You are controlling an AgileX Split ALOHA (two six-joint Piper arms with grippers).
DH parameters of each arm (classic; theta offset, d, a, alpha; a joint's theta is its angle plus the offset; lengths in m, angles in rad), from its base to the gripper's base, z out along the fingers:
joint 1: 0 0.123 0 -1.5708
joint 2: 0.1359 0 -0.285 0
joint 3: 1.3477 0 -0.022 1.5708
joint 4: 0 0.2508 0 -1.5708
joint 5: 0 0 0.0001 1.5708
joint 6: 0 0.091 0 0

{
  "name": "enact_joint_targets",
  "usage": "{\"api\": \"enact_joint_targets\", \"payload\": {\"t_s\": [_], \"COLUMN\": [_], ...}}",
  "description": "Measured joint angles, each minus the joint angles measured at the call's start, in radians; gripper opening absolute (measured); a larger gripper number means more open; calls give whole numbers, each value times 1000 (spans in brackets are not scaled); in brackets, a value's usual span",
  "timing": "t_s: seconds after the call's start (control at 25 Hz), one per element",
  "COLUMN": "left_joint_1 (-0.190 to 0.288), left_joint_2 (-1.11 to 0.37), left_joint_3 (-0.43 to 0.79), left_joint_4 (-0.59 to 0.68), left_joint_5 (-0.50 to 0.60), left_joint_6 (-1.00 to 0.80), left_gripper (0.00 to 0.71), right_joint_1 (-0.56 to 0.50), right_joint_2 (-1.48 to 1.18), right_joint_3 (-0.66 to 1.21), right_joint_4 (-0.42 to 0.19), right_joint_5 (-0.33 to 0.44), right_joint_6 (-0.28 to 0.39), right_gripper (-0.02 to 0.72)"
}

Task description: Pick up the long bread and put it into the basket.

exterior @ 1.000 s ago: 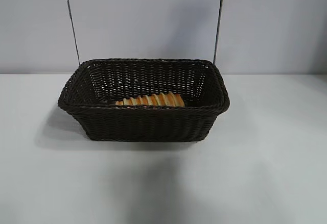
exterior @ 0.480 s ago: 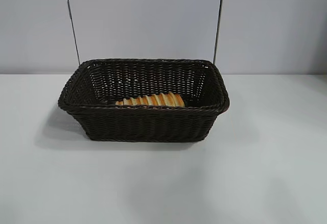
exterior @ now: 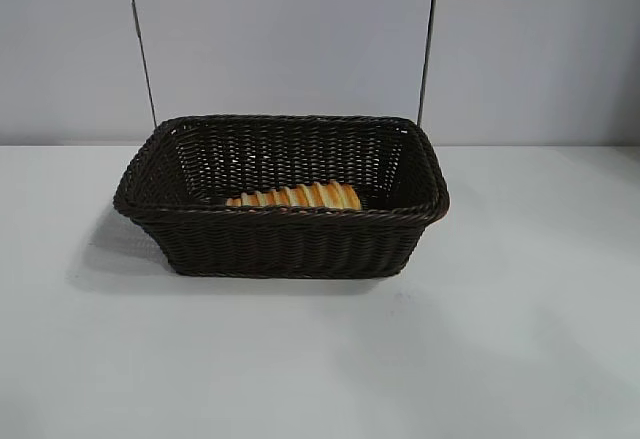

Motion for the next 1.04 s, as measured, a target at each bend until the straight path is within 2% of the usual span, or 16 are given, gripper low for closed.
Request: {"api": "enact_joint_targets", "payload": {"t_s": [0.32,1.04], "left_joint_1": [0,0], "left_joint_2": [0,0], "left_joint_3": [0,0], "left_joint_4": [0,0], "left_joint_5": [0,0], "left_joint_6": [0,0], "left_gripper": [688,688], "right_joint_1": [0,0], "right_joint_2": [0,0], "right_joint_3": [131,133], "right_joint_4": [23,25], "right_joint_5": [-40,-55], "right_joint_6": [0,0], "right_gripper": [695,695]}}
